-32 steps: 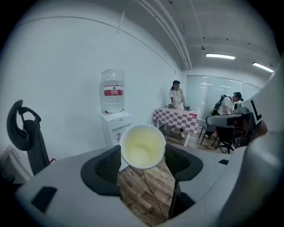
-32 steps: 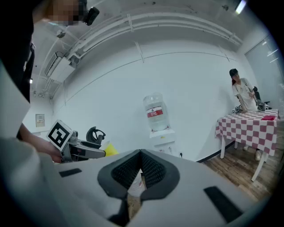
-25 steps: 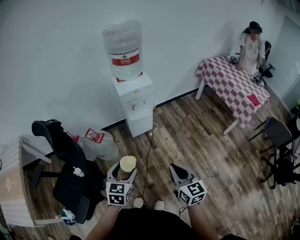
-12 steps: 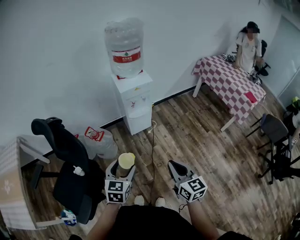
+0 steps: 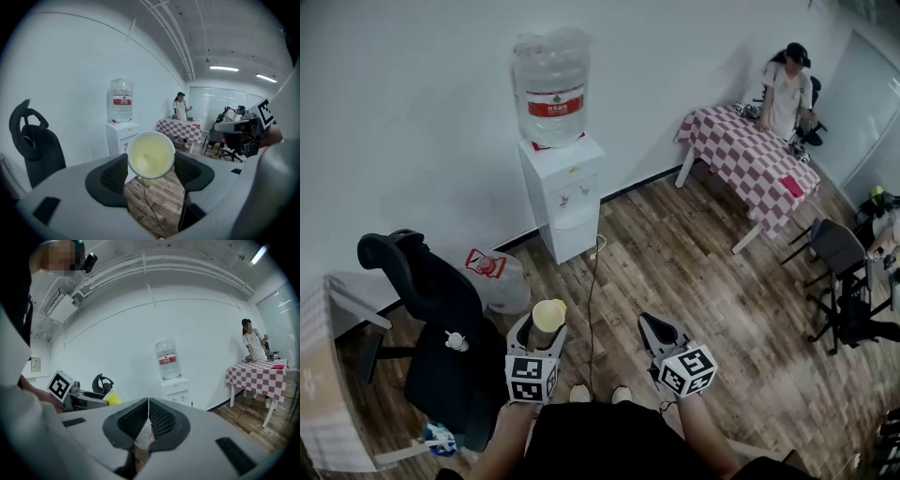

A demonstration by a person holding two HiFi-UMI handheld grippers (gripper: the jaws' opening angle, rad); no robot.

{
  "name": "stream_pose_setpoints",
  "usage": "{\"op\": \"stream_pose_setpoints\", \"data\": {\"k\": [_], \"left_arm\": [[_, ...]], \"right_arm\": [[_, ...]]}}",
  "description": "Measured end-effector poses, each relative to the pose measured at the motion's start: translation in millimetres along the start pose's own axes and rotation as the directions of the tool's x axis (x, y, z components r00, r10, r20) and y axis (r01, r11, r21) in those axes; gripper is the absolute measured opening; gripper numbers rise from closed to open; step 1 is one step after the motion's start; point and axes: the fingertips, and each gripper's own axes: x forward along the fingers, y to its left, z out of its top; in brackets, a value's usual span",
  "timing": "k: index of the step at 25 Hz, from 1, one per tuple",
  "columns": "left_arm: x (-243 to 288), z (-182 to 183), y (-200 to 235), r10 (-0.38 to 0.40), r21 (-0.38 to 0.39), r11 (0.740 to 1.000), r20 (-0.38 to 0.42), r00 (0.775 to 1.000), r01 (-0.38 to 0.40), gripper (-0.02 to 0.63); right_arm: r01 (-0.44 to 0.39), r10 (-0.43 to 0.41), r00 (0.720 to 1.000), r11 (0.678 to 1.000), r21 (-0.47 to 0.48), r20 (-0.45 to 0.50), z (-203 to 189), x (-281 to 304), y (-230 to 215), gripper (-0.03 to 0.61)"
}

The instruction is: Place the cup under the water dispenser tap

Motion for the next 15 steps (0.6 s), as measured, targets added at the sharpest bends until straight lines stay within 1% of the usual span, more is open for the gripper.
{"op": "stream_pose_setpoints", "data": {"k": [5, 9, 15], "left_arm": [[-6, -7, 14, -0.025, 0.005, 1.0, -0.004, 1.0, 0.025, 0.319], [-10, -11, 23, -0.036, 0.007, 0.999, -0.004, 0.999, 0.036, 0.319], [-3, -21, 31, -0.041, -0.007, 0.999, -0.031, 0.999, 0.041, 0.319]], "right_arm": [[0.037, -0.037, 0.999, 0.999, 0.014, 0.015, 1, 1, 12, 0.023], [0.051, -0.051, 0.999, 0.999, 0.016, 0.007, -4, 4, 20, 0.023], [0.036, -0.036, 0.999, 0.999, 0.019, -0.008, -7, 15, 26, 0.023]]}}
